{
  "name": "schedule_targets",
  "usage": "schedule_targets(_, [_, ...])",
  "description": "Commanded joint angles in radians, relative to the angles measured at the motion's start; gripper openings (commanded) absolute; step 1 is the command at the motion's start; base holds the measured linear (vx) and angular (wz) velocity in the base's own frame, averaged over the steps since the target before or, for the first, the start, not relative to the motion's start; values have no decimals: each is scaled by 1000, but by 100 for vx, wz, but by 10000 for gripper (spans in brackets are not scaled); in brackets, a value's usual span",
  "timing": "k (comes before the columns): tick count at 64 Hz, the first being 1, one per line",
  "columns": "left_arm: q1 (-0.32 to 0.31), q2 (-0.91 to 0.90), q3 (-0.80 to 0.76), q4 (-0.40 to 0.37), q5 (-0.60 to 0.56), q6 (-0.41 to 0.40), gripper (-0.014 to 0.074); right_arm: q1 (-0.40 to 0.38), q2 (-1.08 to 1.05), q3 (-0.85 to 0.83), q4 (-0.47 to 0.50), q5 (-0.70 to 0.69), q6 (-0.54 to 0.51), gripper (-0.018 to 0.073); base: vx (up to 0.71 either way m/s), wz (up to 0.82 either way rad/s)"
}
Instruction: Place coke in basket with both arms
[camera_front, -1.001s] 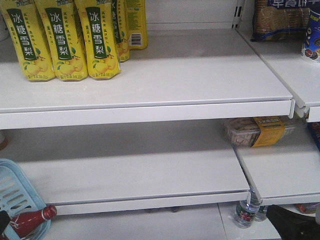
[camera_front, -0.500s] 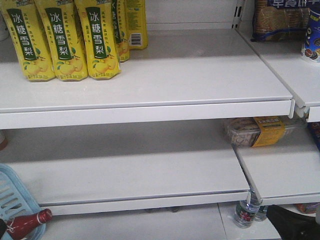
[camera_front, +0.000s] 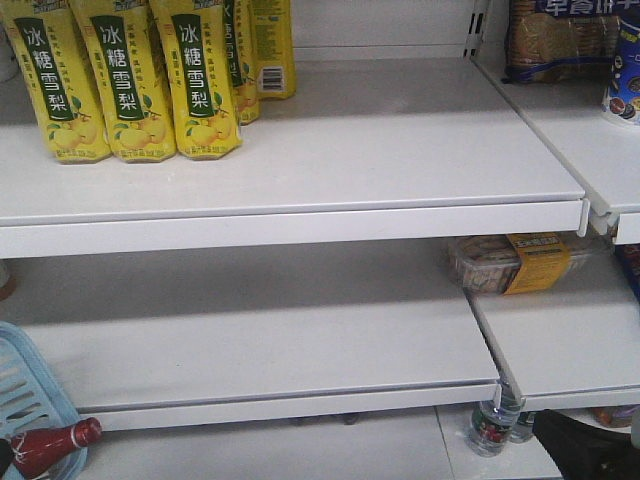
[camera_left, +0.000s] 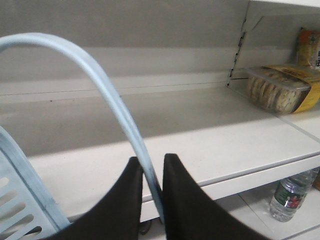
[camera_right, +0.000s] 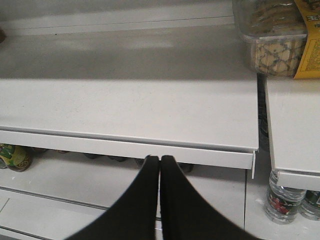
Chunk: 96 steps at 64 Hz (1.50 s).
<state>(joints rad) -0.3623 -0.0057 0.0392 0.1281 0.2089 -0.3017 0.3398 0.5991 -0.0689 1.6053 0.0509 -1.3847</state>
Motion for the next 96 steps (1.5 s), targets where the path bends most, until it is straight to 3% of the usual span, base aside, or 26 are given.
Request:
schedule_targets(1, [-1,-23,3,40,-145,45,-6,1,2,-26,1,9,-1,-5,0,0])
schedule_targets(14, [18,-24,3,41,-139,72,-6,1,2,-26,1,9,-1,-5,0,0])
schedule_targets(61, [339,-24,3,42,-140,72,-6,1,2,-26,1,9,-1,-5,0,0])
schedule_targets(78, [347,-23,3,102,-150,71,-6,1,2,-26,1,9,-1,-5,0,0])
schedule_targets(96, [348,-23,3,102,-173,63,-6,1,2,-26,1,9,-1,-5,0,0])
